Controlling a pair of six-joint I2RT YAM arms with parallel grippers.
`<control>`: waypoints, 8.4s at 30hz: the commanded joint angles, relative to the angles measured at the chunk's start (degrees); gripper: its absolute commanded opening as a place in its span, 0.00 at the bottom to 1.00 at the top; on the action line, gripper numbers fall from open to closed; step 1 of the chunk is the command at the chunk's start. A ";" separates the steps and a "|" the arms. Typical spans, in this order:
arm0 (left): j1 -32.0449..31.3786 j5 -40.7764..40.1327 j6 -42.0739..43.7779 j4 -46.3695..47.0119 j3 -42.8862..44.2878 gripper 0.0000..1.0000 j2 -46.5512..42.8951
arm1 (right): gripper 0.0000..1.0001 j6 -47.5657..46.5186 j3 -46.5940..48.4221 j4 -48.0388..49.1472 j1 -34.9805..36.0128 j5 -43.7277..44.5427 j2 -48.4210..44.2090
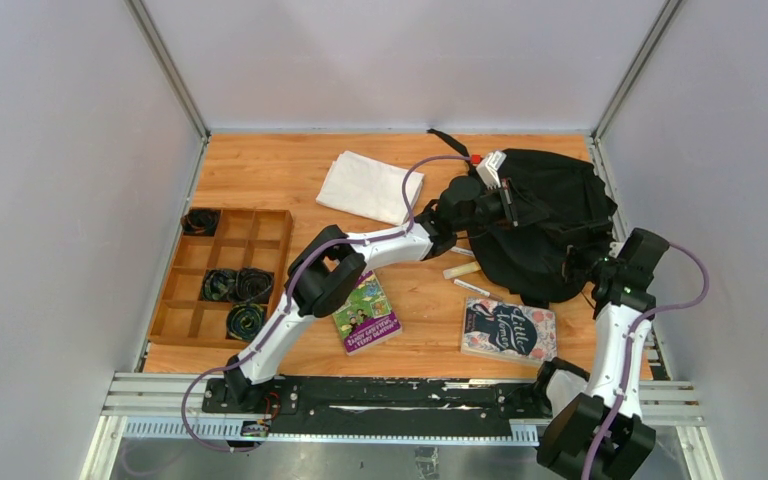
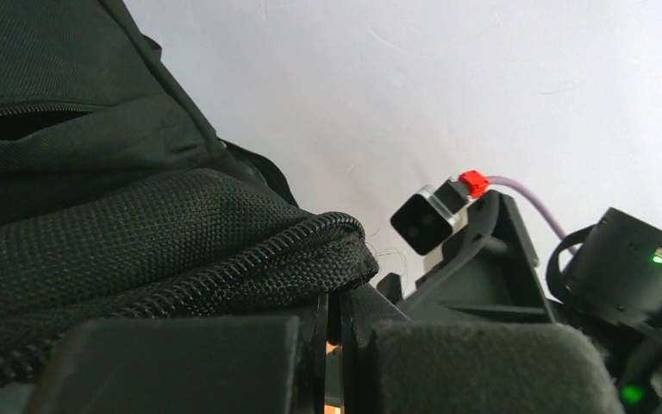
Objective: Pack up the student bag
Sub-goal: Pick up the student bag at the center of the board, then adjust the book at the center of the board, then pick up the book from the center of the board.
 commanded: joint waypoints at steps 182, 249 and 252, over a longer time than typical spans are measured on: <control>28.52 2.23 28.83 -44.87 -51.61 0.98 -46.28 | 0.92 -19.97 9.21 -4.93 71.96 33.61 17.67; 21.83 3.52 7.19 -36.52 -79.72 0.96 -64.35 | 0.73 -48.26 21.95 -3.08 68.85 9.88 54.35; 21.76 4.52 6.35 -31.63 -80.38 0.96 -61.88 | 0.81 -46.59 21.47 -1.22 68.79 8.23 55.53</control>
